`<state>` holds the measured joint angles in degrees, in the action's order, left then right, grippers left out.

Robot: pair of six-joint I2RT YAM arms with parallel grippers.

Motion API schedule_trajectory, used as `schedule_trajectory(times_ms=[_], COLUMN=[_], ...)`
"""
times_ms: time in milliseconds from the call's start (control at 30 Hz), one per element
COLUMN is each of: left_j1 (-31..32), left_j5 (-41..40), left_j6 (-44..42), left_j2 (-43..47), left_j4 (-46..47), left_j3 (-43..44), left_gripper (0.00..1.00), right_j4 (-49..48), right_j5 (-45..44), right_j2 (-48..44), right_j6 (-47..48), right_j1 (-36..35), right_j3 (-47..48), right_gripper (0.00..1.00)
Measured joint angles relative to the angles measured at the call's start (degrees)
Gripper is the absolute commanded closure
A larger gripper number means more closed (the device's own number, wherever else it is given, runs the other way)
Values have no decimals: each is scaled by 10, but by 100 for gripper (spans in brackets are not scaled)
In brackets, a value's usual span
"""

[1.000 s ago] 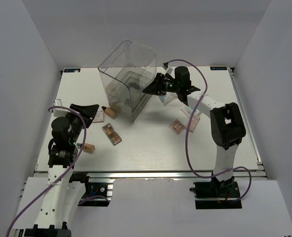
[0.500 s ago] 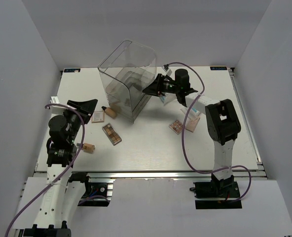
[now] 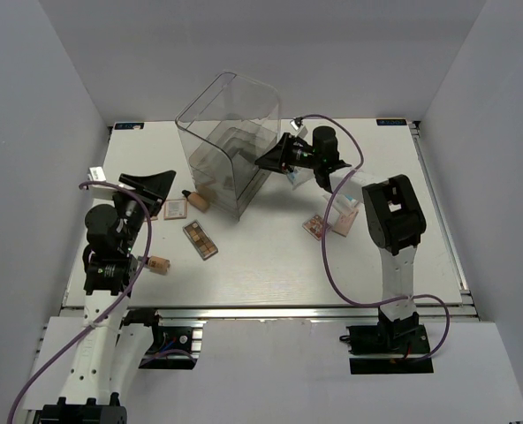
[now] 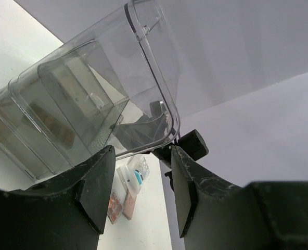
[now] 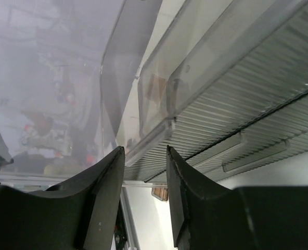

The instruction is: Organize the makeup

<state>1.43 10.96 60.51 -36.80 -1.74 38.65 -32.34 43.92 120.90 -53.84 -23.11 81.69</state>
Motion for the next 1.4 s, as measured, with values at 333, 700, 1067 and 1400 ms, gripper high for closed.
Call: schedule_trajectory(times_ms=[333,700,1067,1400], left_j1=[1,92,140,179], left_j5=[19,28,34,35], left_j6=[0,-43,-83,-120], left_j2=[-24,-94,-129,-159], left_j4=[11,20,19,24], left_j3=[8,55,61,74], left_gripper=[45,43,41,41], right_j4=[-53,-60,-50,-16], right_j5=[19,23,14,3], right_j2=[23,24,-25,-111], right_j6=[-47,-87,-109,-118], right_j1=[2,6,24,43], right_j3=[3,2,-31,-56], right_gripper=[76,88,89,89])
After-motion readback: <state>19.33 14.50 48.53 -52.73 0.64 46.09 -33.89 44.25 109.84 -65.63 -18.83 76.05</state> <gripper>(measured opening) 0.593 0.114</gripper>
